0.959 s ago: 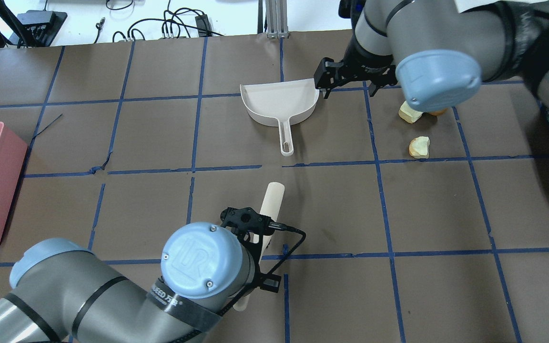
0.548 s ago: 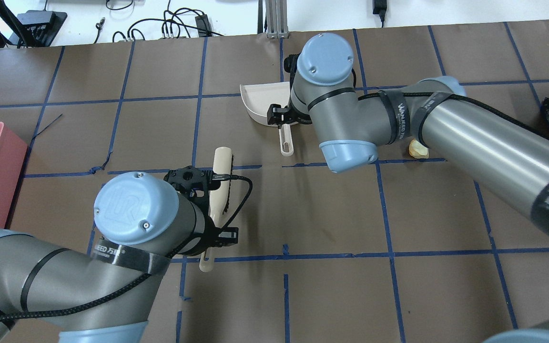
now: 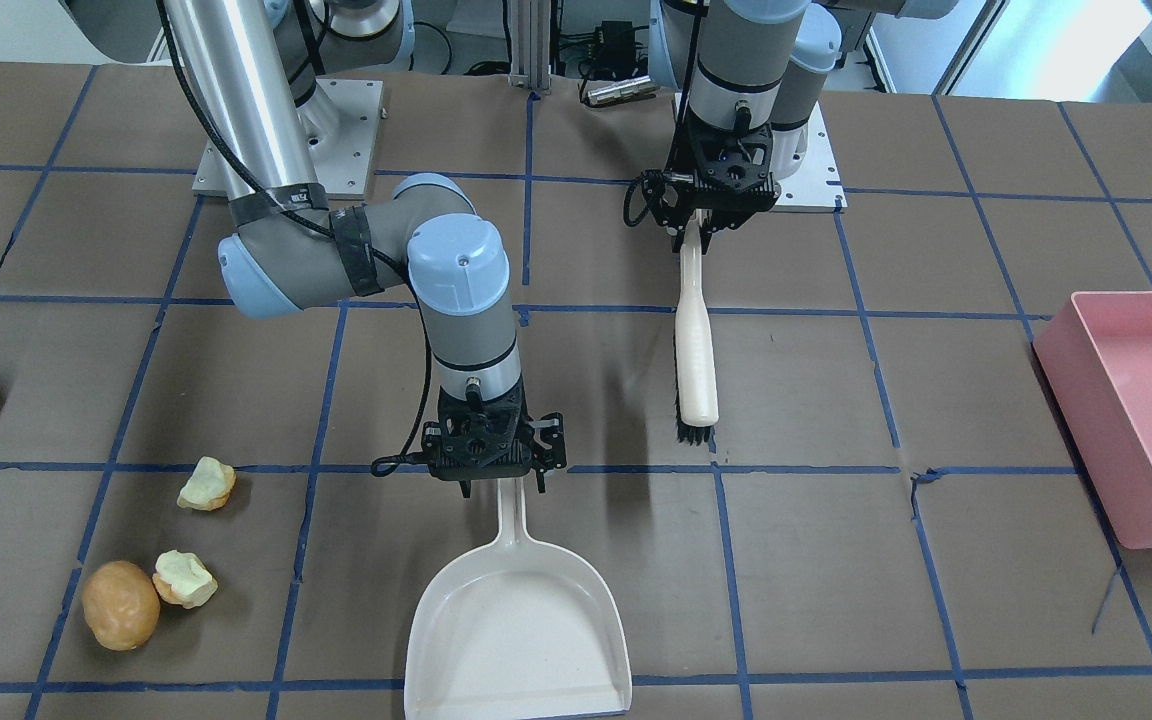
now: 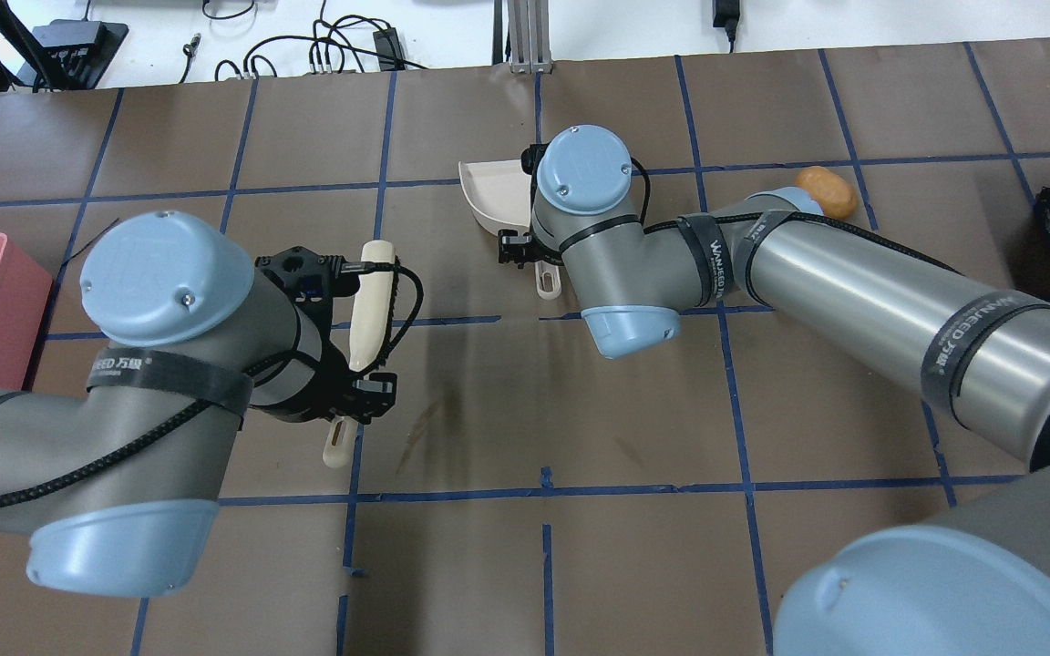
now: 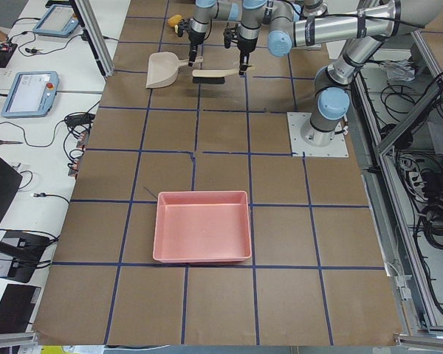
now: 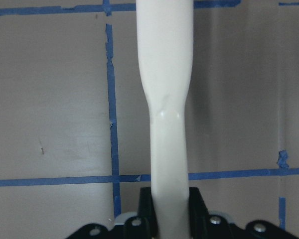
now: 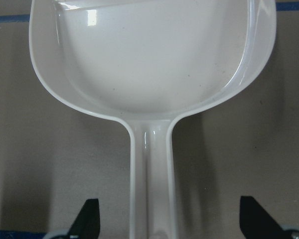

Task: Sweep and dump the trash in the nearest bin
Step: 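Grasp the dustpan handle with the right gripper and carry it beyond the bread, then move the brush in the left gripper over to the bread pieces, then sweep the bread pieces with the brush into the dustpan held by right gripper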

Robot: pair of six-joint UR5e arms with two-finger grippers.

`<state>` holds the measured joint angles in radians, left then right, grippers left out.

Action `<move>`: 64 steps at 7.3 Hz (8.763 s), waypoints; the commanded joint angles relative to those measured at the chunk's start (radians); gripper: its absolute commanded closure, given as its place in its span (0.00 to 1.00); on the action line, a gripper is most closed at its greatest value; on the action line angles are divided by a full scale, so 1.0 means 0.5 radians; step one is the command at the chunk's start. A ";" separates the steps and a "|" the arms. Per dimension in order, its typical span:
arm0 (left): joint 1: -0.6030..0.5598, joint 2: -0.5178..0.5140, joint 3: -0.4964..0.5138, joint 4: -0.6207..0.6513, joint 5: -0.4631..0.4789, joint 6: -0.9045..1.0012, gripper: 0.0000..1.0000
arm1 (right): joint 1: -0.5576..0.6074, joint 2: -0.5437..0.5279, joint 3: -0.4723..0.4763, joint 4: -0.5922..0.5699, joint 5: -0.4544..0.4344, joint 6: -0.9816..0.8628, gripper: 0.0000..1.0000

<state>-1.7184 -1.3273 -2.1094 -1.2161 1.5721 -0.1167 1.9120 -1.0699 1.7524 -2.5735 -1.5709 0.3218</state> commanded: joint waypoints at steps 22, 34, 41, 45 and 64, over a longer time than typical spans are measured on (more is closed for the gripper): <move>-0.763 -1.293 1.242 0.419 -0.224 -1.306 0.91 | -1.929 0.106 -0.986 1.561 -0.122 -4.935 1.00; -1.233 -1.895 1.479 0.987 -0.070 -1.499 0.91 | -1.861 0.259 -0.961 1.419 0.074 -4.801 1.00; -1.352 -2.046 1.715 0.872 -0.006 -2.269 0.91 | -1.857 0.250 -0.931 1.419 0.071 -4.788 1.00; -1.380 -2.067 1.743 0.831 0.000 -2.387 0.91 | -1.854 0.247 -0.909 1.413 0.071 -4.761 1.00; -1.429 -2.468 2.359 0.769 0.215 -1.936 0.92 | -1.805 0.250 -0.903 1.413 0.138 -4.748 1.00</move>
<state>-2.4322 -2.5369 -0.9671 -0.8313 1.6802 -1.0888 1.0069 -0.9450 1.3007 -1.8681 -1.5101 -2.0518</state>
